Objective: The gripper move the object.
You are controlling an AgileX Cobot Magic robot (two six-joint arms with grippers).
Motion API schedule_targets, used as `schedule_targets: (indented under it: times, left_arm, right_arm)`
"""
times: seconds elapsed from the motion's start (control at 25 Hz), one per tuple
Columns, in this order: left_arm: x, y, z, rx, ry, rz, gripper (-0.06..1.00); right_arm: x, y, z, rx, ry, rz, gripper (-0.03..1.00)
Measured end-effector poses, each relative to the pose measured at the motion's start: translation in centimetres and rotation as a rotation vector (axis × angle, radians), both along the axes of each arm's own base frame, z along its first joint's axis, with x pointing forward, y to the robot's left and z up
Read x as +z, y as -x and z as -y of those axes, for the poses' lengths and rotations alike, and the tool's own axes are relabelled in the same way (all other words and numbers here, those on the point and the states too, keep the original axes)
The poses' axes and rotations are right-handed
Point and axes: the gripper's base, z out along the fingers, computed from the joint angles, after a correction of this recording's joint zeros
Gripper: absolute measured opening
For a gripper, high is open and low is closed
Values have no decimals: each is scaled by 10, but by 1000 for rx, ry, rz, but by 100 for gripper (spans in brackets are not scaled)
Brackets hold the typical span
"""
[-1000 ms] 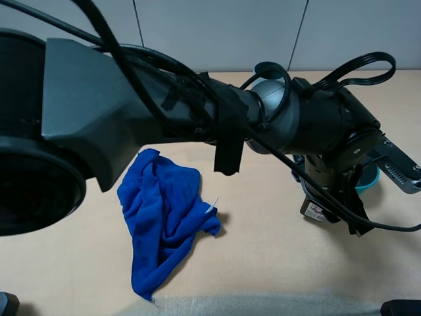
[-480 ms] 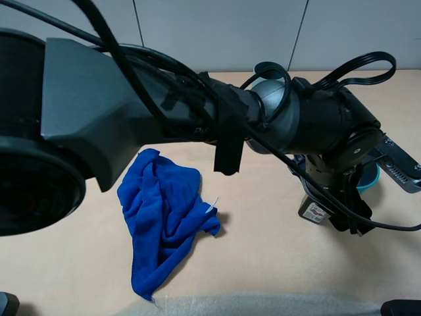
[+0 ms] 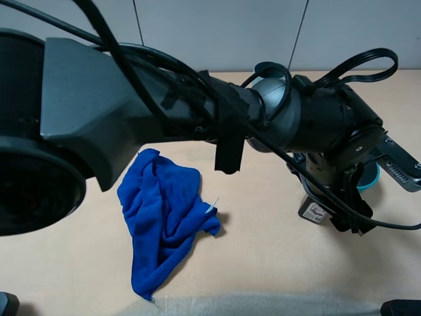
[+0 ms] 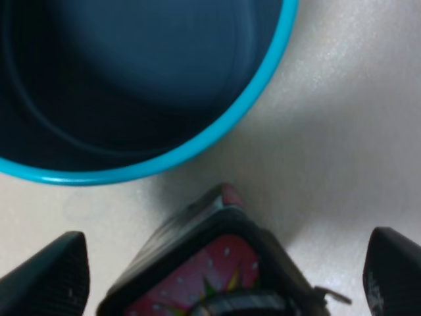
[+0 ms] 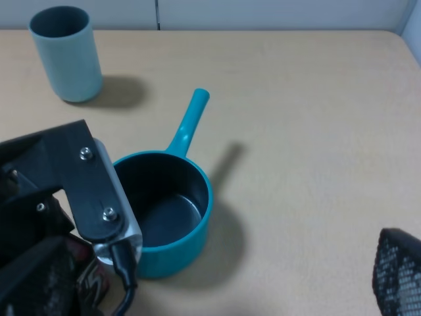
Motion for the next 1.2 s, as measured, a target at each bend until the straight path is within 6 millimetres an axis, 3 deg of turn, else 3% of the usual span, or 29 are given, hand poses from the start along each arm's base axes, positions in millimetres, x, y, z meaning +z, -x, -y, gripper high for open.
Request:
schedule_targets:
  times: [0.76,0.96,1.2]
  left_arm:
    - [74,-1,1,27,-119,-45,96]
    - [94,0,-6,34,-122,-45,97]
    - [128,-15,-20,66,-55,-20,97]
  right_arm:
    - [0,0,0,0,0,0,69]
    - [0,0,0,0,0,2,69]
    - [0,0,0,0,0,2,69]
